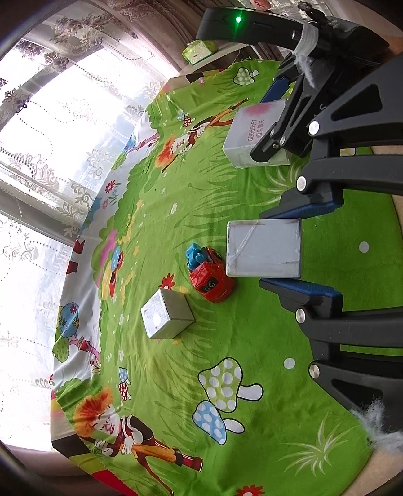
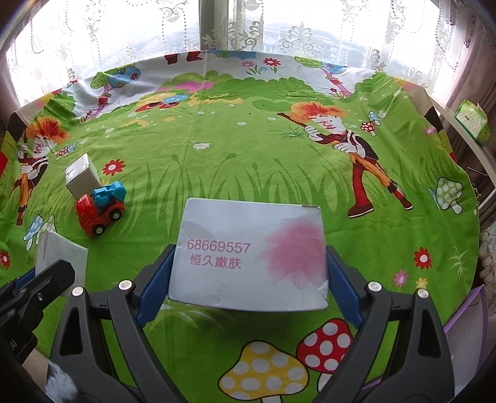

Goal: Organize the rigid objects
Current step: 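Carry both boxes over the purple box and open both tools to drop them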

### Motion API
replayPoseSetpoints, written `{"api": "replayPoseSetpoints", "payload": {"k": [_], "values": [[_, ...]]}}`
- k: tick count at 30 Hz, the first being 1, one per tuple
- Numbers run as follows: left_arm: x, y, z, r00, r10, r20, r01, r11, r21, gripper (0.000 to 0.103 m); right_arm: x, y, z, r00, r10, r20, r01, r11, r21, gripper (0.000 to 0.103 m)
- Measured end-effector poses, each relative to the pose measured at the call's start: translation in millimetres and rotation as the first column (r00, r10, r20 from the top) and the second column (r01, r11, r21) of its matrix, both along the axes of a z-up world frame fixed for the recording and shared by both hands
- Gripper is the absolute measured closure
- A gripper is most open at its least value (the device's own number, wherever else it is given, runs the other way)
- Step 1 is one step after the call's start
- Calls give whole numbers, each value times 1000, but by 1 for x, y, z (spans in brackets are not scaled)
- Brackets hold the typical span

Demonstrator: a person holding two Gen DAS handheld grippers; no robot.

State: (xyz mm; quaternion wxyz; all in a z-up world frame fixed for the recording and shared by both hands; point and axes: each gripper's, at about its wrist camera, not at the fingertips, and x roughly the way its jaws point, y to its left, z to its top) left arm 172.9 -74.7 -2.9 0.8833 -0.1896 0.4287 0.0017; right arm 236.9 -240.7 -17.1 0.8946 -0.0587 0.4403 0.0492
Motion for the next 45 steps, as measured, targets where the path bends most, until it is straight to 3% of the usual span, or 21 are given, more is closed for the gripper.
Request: {"api": "replayPoseSetpoints", "payload": {"k": [12,23,35,45], "values": [[-20,-37,16,994,-108,18,108,994,-5,67,-59,-40,20,998,-33,50,32,999,34,11],[-42,-92,29,967,-255,23,255,967,21,67,-105,-102,32,993,-102,63,98,993,64,11],[-61,-153,35,903,-430,1,429,902,49,67,-147,-203,29,962,-270,41,268,962,44,11],[-80,-206,37,811,-585,-6,583,808,80,67,-171,-270,33,919,-391,43,390,920,28,11]]}}
